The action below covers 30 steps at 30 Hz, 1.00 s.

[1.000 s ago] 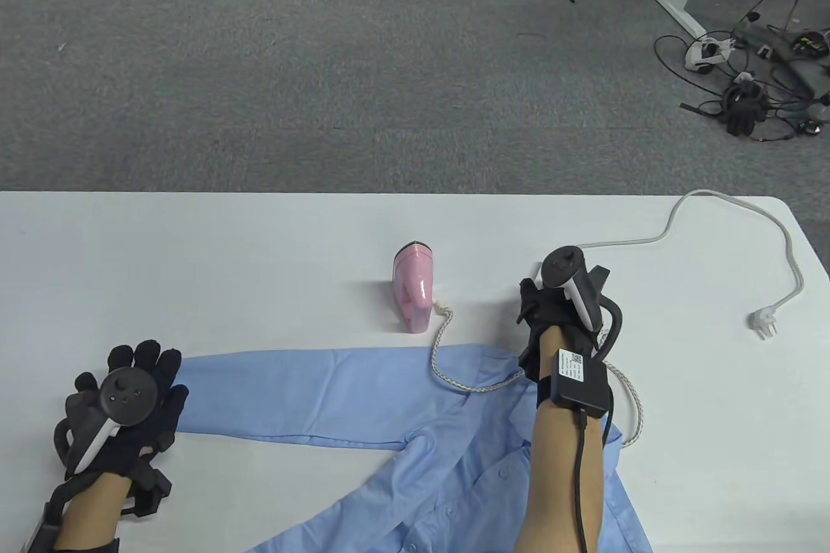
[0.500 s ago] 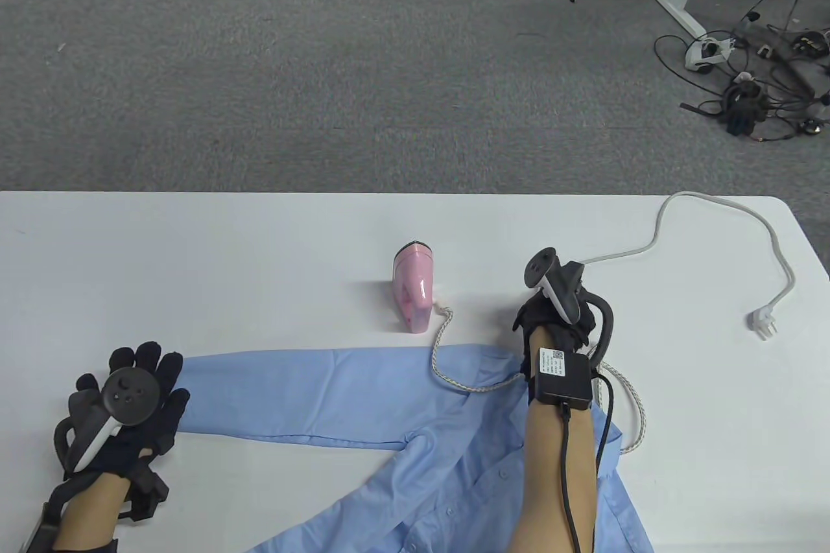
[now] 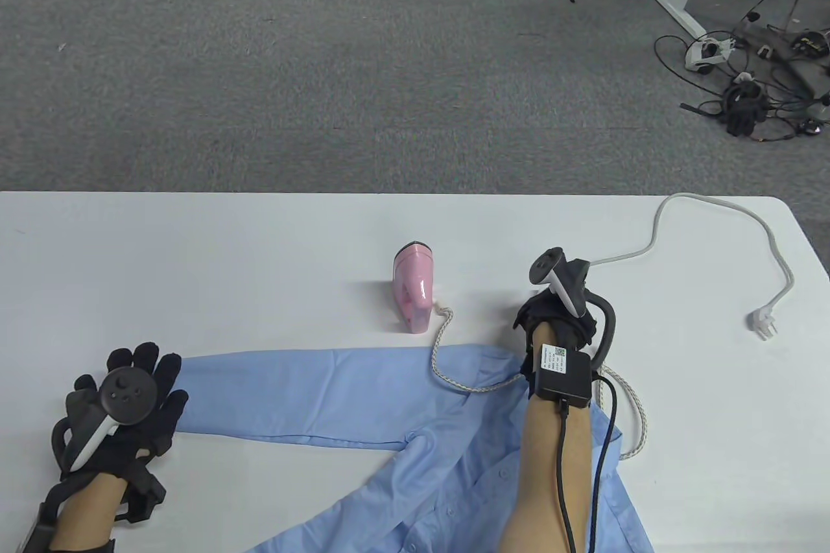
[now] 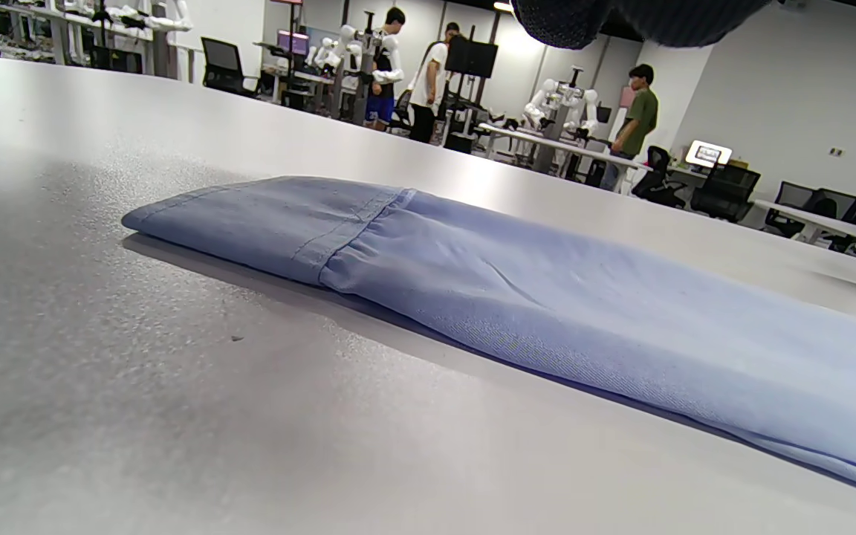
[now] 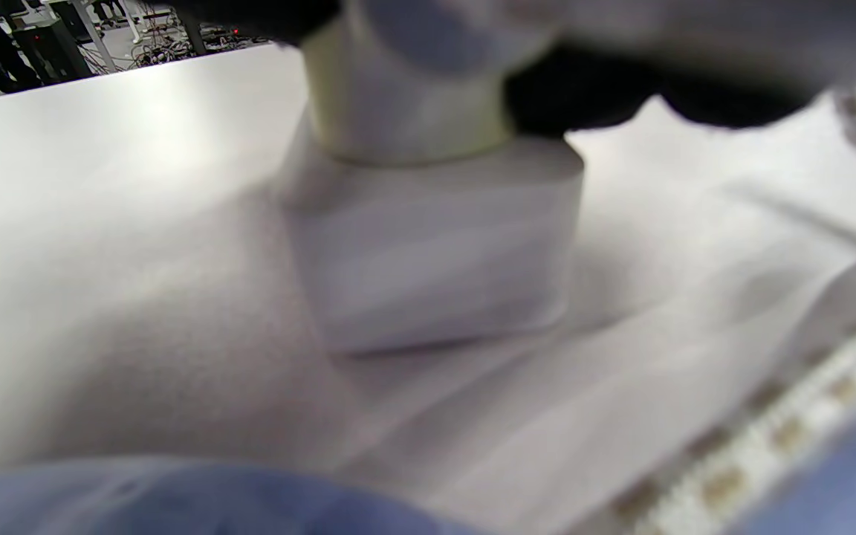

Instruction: Iron long-sleeve shirt with electric iron on table

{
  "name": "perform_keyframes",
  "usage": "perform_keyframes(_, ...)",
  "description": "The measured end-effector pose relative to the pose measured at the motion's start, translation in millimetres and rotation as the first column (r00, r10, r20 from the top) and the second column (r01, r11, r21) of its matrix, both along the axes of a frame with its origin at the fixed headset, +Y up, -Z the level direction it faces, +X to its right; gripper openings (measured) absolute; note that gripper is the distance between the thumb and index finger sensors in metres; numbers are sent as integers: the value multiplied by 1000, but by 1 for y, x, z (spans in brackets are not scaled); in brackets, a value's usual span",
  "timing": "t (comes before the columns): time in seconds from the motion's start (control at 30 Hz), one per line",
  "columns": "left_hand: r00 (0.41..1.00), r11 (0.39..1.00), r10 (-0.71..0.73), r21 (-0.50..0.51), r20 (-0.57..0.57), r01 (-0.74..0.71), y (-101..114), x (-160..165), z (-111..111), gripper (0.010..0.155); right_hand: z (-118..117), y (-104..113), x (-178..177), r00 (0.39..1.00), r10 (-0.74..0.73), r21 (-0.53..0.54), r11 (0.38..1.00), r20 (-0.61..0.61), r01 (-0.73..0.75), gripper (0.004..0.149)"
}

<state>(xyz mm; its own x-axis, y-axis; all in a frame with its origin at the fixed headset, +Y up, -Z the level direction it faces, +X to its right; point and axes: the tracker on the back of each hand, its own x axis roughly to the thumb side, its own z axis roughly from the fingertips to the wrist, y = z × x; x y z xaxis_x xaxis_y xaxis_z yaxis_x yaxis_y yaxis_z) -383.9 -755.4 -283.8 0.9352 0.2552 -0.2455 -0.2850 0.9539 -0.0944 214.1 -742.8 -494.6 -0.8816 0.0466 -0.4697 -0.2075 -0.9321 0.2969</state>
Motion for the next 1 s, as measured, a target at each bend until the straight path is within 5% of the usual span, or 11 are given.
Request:
perform_keyframes(0.2,1000,1000,-8,-8,4,8,-1,2,0,66,-1,-1,-12,990,125,17,992,-70,-124,48)
perform_keyframes(0.37,1000,1000,-7,-14,-2,7,-1,1,1,66,-3,-1,-1,998,-53,5,999,-41,53,47)
perform_keyframes(0.67,999,999,10,42,31,-11,6,6,3,66,4,0,-7,996,63,6,998,-63,-63,54)
perform_keyframes(0.77,998,992,18,127,53,-25,14,11,8,67,8,30,-13,992,121,42,992,-35,-120,58)
perform_keyframes(0.87,995,979,23,198,93,-41,22,17,14,69,28,74,-29,993,98,388,920,-70,-63,64)
perform_keyframes(1.0,982,960,69,254,176,-113,29,24,20,78,67,115,-63,973,18,477,874,-231,97,73)
